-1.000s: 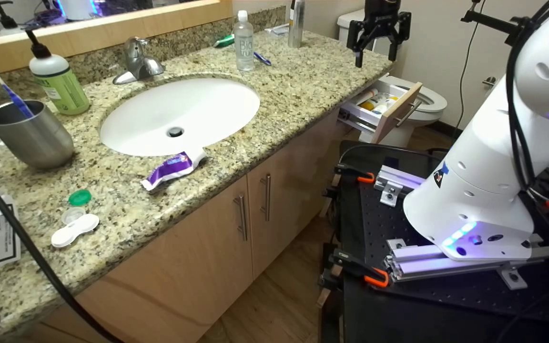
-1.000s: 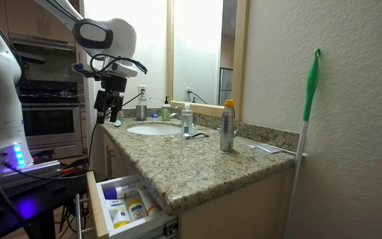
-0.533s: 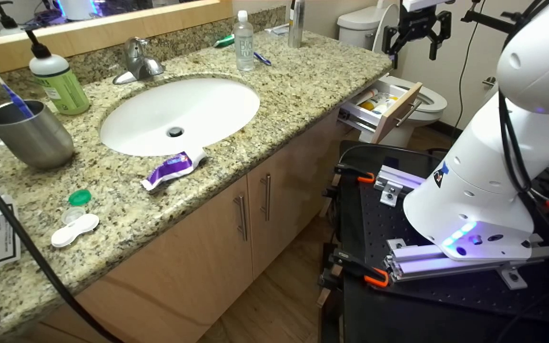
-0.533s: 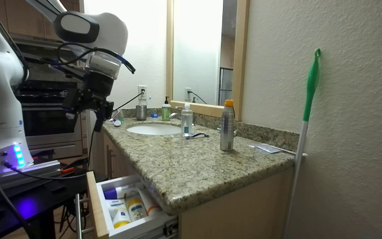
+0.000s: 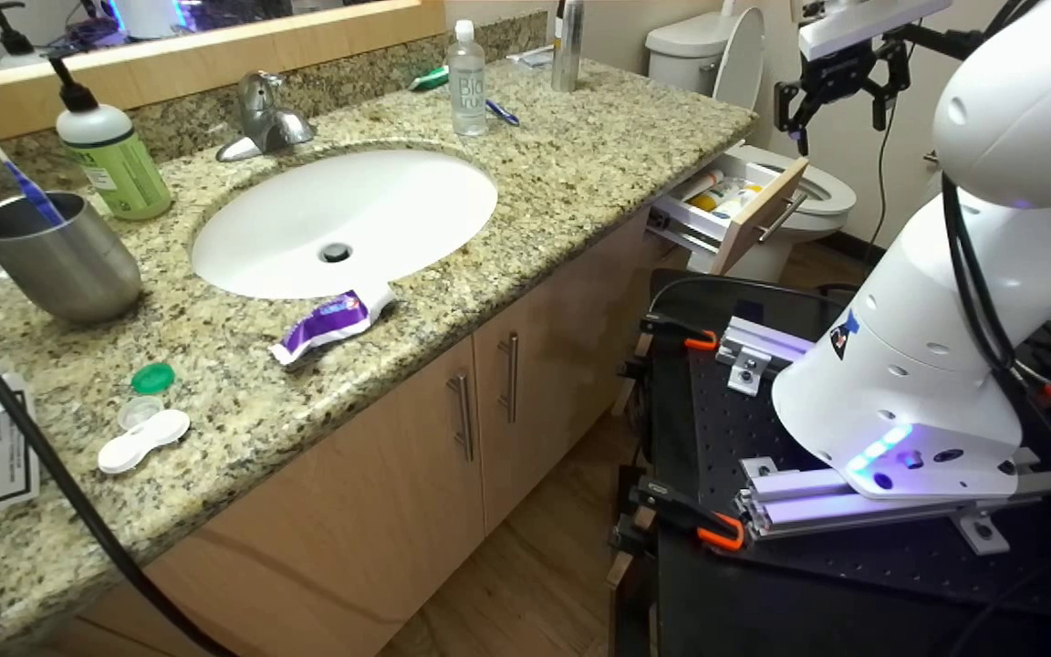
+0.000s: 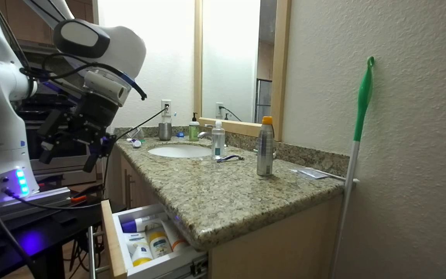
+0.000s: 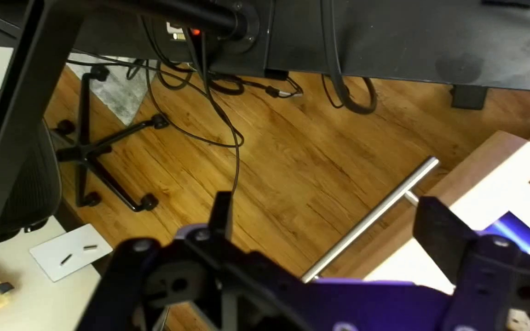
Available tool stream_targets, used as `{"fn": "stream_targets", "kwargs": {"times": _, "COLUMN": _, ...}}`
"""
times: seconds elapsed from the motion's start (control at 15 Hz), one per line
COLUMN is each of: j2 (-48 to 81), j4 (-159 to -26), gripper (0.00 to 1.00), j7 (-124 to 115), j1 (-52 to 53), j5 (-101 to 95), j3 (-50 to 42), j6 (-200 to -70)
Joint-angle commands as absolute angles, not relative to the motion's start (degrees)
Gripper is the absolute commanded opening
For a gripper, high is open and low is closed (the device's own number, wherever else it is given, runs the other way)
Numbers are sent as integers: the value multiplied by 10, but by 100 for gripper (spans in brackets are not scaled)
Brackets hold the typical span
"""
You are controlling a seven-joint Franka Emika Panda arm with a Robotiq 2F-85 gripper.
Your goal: Close the top drawer
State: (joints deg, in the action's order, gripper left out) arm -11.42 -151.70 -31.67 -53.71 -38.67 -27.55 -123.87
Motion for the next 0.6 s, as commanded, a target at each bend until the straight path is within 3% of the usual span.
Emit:
{"fn": "stream_targets", "kwargs": {"times": 0.0, "j2": -27, "j4": -1491, "gripper": 100, "j7": -362, "j1": -540, "j5": -399, "j3": -264, "j6": -1237}}
{"fn": "stream_targets", "kwargs": {"times": 0.33, "j2": 75, "j4": -1456, "gripper": 100, "j7": -425, "j1": -508, "j5": -384, "j3": -267, "j6": -1236}}
{"fn": "stream_targets", "kwargs": {"times": 0.4, "j2": 24, "j4": -1484, "gripper": 100, "j7": -395, "j1": -510, "j5": -390, "j3": -280, "j6": -1239}}
{"fn": "stream_targets", "kwargs": {"times": 0.53, "j2": 58, "j4": -1470, "gripper": 100, "j7": -419, "j1": -495, "j5": -388, "j3": -283, "j6": -1239}}
